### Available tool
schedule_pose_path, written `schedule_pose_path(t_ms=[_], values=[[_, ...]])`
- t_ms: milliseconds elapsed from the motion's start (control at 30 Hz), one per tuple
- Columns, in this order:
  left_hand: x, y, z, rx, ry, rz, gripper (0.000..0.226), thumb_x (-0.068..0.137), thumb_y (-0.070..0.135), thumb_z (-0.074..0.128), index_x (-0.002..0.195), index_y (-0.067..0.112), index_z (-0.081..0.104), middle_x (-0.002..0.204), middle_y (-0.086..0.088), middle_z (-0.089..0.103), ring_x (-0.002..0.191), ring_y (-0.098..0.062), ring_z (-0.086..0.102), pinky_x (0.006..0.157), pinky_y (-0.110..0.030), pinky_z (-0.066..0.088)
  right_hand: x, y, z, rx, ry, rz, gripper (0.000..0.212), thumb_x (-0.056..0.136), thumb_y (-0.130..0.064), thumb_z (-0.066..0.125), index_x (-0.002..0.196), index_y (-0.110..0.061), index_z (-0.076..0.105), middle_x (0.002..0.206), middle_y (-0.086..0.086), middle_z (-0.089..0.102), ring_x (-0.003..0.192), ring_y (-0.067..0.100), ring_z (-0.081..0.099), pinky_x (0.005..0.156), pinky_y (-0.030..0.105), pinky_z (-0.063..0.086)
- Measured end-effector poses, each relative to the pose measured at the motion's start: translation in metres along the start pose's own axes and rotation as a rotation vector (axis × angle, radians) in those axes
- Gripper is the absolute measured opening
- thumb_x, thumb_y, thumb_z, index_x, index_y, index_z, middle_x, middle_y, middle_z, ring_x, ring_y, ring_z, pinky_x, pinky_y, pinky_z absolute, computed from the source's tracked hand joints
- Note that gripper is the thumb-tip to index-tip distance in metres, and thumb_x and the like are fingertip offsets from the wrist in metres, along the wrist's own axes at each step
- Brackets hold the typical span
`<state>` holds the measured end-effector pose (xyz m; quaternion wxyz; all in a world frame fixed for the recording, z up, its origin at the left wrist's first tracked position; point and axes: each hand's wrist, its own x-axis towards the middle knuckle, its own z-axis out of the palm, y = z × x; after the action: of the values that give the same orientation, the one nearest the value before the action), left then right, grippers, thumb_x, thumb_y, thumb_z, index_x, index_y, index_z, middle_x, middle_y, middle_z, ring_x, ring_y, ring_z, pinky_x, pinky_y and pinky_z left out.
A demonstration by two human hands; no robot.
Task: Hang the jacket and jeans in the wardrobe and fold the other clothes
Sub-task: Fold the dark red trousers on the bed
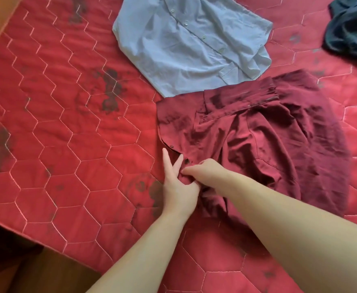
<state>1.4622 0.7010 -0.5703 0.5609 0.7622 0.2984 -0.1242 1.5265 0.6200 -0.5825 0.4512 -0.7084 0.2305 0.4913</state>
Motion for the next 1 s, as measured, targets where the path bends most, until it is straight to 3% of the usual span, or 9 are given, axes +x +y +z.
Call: schedule_pose_path(t_ms=[133, 233, 300, 400, 500, 567, 633, 767, 1000], values=[[-0.01, 0.008, 0.006, 0.071, -0.076, 0.16, 0.109, 0.077, -0.005, 0.069, 0.154, 0.04, 0.005, 0.139, 0.022, 0.051, 0.114, 0.018, 0.049, 0.089, -0.001, 0.039, -0.003, -0.002, -0.006, 0.011, 0.041, -0.154, 0.011, 0.079, -0.014, 0.06, 0.08, -0.011, 0.07, 0.07, 0.005, 0.07, 0.062, 0.018, 0.062, 0.057, 0.026, 0.052], [-0.019, 0.021, 0.02, 0.181, -0.113, 0.479, 0.104, 0.073, -0.008, 0.062, 0.151, 0.044, 0.016, 0.149, 0.014, 0.041, 0.133, 0.013, 0.035, 0.107, -0.008, 0.029, -0.018, 0.012, -0.03, 0.538, 0.044, -0.327, 0.013, 0.083, -0.001, 0.054, 0.077, -0.007, 0.064, 0.053, 0.004, 0.055, 0.042, 0.01, 0.051, 0.04, 0.018, 0.038], [-0.029, 0.024, 0.037, 0.242, -0.23, 0.64, 0.1, 0.071, -0.009, 0.058, 0.147, 0.044, 0.021, 0.155, 0.008, 0.034, 0.139, 0.005, 0.032, 0.111, -0.01, 0.025, -0.024, 0.037, -0.056, 0.934, 0.009, -0.274, 0.013, 0.083, -0.005, 0.053, 0.071, -0.007, 0.058, 0.057, 0.007, 0.049, 0.043, 0.012, 0.048, 0.041, 0.018, 0.037], [-0.047, 0.019, 0.069, 0.319, -0.532, 0.627, 0.092, 0.075, -0.003, 0.054, 0.148, 0.045, 0.023, 0.156, 0.011, 0.03, 0.127, -0.009, 0.049, 0.109, -0.019, 0.037, -0.022, 0.093, -0.089, 1.132, 0.096, -0.003, 0.014, 0.084, -0.014, 0.051, 0.082, -0.006, 0.063, 0.075, 0.01, 0.057, 0.069, 0.021, 0.056, 0.058, 0.026, 0.051], [-0.042, 0.004, 0.084, 0.222, -0.401, 0.532, 0.062, 0.075, 0.011, 0.062, 0.133, 0.03, 0.054, 0.126, 0.012, 0.055, 0.07, 0.004, 0.055, 0.079, -0.014, 0.049, -0.01, 0.135, -0.106, 1.013, 0.151, 0.194, 0.037, 0.076, -0.022, 0.053, 0.105, -0.003, 0.064, 0.099, 0.02, 0.062, 0.08, 0.031, 0.061, 0.072, 0.04, 0.055], [-0.025, -0.004, 0.085, 0.239, -0.203, 0.489, 0.04, 0.075, 0.016, 0.062, 0.113, 0.024, 0.066, 0.106, 0.012, 0.06, 0.061, 0.007, 0.049, 0.073, -0.009, 0.043, -0.008, 0.138, -0.115, 0.895, 0.093, 0.178, 0.053, 0.083, -0.047, 0.06, 0.113, -0.004, 0.067, 0.109, 0.015, 0.069, 0.093, 0.03, 0.066, 0.089, 0.042, 0.051], [-0.004, -0.01, 0.08, 0.303, -0.142, 0.395, 0.036, 0.077, 0.015, 0.061, 0.111, 0.025, 0.067, 0.104, 0.013, 0.058, 0.071, 0.003, 0.053, 0.078, -0.011, 0.043, -0.006, 0.129, -0.123, 0.695, 0.06, 0.092, 0.062, 0.074, -0.063, 0.07, 0.115, -0.015, 0.069, 0.111, 0.008, 0.072, 0.103, 0.026, 0.068, 0.1, 0.044, 0.047], [0.026, -0.016, 0.071, 0.536, -0.266, 0.28, 0.052, 0.079, 0.027, 0.062, 0.13, 0.032, 0.054, 0.125, 0.009, 0.052, 0.11, -0.015, 0.055, 0.1, -0.033, 0.044, 0.004, 0.115, -0.13, 0.203, 0.325, -0.132, 0.022, 0.075, -0.028, 0.082, 0.091, -0.02, 0.07, 0.1, 0.003, 0.074, 0.089, 0.018, 0.069, 0.089, 0.038, 0.054], [0.027, -0.025, 0.08, 0.523, -0.176, 0.042, 0.081, 0.073, 0.044, 0.075, 0.141, 0.036, 0.032, 0.134, 0.004, 0.042, 0.123, -0.02, 0.047, 0.105, -0.036, 0.039, 0.046, 0.061, -0.161, -0.188, 0.701, -0.393, 0.079, 0.07, -0.038, 0.082, 0.136, -0.021, 0.043, 0.132, 0.008, 0.048, 0.123, 0.026, 0.047, 0.1, 0.032, 0.038]])
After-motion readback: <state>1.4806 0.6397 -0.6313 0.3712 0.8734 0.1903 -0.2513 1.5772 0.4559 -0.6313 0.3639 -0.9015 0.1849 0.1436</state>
